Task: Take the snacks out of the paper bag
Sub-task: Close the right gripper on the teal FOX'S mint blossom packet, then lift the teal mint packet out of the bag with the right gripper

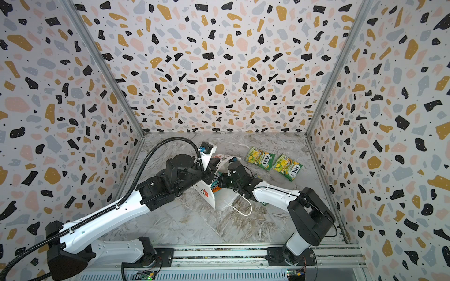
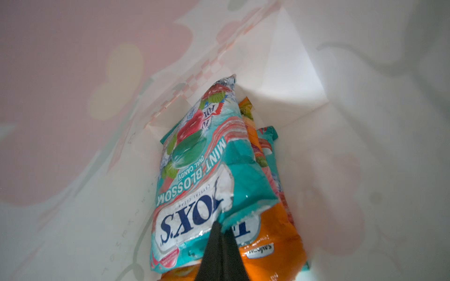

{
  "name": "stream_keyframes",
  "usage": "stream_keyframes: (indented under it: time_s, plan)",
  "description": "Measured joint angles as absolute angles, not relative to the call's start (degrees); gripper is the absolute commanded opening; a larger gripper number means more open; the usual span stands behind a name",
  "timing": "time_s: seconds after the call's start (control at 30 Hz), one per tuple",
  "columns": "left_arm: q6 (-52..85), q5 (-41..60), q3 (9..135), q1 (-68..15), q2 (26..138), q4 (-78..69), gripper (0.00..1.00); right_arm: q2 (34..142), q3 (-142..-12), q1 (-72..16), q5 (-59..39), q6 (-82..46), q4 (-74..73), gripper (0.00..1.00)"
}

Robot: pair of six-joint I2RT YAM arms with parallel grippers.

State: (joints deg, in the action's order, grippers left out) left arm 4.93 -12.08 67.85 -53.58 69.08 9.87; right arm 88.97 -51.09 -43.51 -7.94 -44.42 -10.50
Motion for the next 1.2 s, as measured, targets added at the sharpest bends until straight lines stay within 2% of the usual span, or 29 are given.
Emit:
stream_keyframes:
  time_s: [0.43, 1.2]
  plan:
    - [5.13, -14.83, 67.85, -53.58, 69.08, 9.85, 0.0, 77.76, -47.99, -43.53, -7.62, -38.41, -6.5, 0.0]
    - [5.19, -16.36, 67.85, -53.58, 69.08, 9.82, 0.0, 58.78, -50.39, -43.53, -8.1, -28.36, 3.97, 0.0]
